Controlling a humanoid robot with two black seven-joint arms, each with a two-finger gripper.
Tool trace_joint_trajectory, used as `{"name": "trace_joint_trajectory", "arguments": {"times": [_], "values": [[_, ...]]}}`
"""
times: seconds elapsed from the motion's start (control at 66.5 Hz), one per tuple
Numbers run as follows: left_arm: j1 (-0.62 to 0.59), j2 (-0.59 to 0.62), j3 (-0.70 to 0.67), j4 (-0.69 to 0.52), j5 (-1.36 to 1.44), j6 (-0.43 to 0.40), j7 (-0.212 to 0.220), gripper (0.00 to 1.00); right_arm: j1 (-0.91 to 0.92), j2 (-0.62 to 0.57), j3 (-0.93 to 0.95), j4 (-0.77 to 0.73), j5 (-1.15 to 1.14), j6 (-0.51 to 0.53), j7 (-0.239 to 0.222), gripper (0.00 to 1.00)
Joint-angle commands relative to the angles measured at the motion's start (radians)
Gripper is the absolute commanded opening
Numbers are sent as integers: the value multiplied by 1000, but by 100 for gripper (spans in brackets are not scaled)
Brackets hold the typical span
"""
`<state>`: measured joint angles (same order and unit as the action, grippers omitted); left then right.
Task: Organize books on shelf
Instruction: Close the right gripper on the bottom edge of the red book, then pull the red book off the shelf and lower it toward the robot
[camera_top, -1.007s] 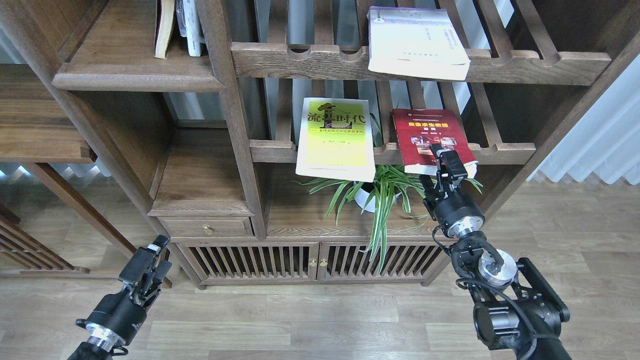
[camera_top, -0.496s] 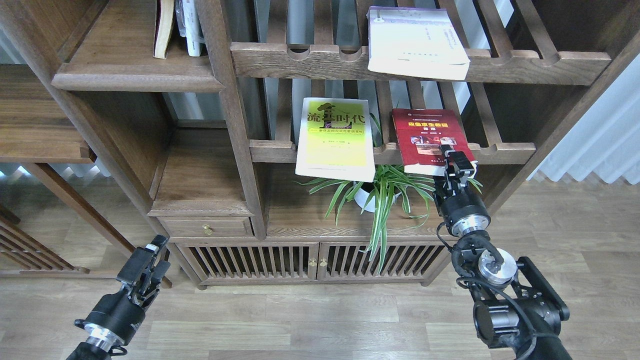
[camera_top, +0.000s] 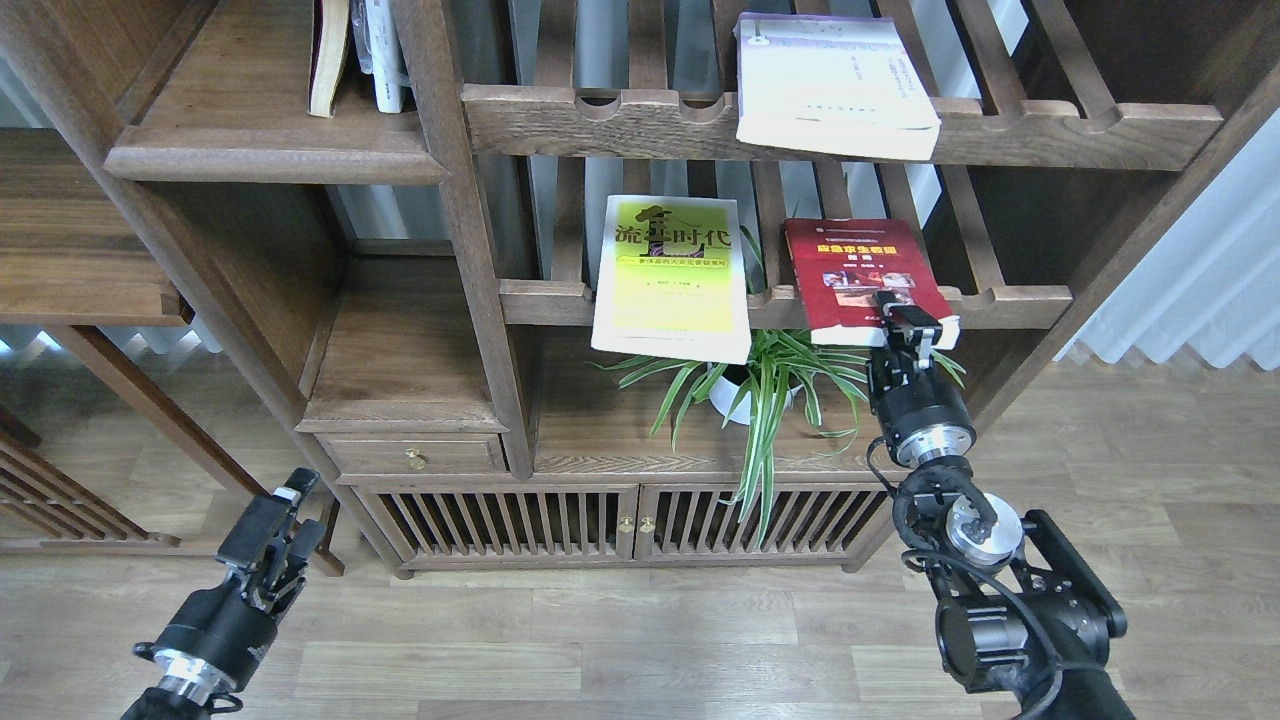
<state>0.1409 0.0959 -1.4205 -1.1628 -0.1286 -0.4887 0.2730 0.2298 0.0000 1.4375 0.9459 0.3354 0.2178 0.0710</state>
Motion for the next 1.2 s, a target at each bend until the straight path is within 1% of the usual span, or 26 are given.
{"name": "trace_joint_trajectory", "arguments": {"times": [0.0, 0.15, 0.195, 0.301, 0.466, 0.481, 0.646, 0.751, 0.812, 0.962, 1.067, 1.187], "values": [[12, 1, -11, 0, -6, 0, 0, 100, -3, 0, -8, 1, -1, 38, -3, 4], [14, 7, -14, 2, -28, 0, 0, 100, -24, 0, -11, 33, 22, 52, -13, 4], [14, 7, -14, 2, -36, 0, 2, 100, -47, 0, -12, 69, 47, 68, -14, 3], [12, 10, -14, 18, -43, 0, 6, 100, -118, 0, -19, 183, 111, 78, -34, 3], [9, 8, -9, 57, -43, 0, 6, 100, -211, 0, -31, 335, 154, 80, -36, 3], [6, 8, -9, 61, -43, 0, 6, 100, -236, 0, -31, 376, 171, 81, -36, 3], [2, 8, -8, 68, -43, 0, 6, 100, -305, 0, -32, 471, 214, 103, -39, 3], [0, 8, -8, 71, -43, 0, 6, 100, -366, 0, -51, 539, 217, 137, -57, 3], [0, 8, -6, 74, -43, 0, 8, 100, -394, 0, -66, 565, 217, 158, -62, 3], [2, 25, 5, 98, -51, 0, 12, 100, -489, -18, -172, 631, 215, 271, -66, 3], [0, 42, 20, 118, -100, 0, 18, 100, -541, -34, -249, 659, 209, 271, -69, 3], [2, 80, 51, 121, -144, 0, 20, 100, -592, -34, -270, 672, 195, 271, -83, 3]]}}
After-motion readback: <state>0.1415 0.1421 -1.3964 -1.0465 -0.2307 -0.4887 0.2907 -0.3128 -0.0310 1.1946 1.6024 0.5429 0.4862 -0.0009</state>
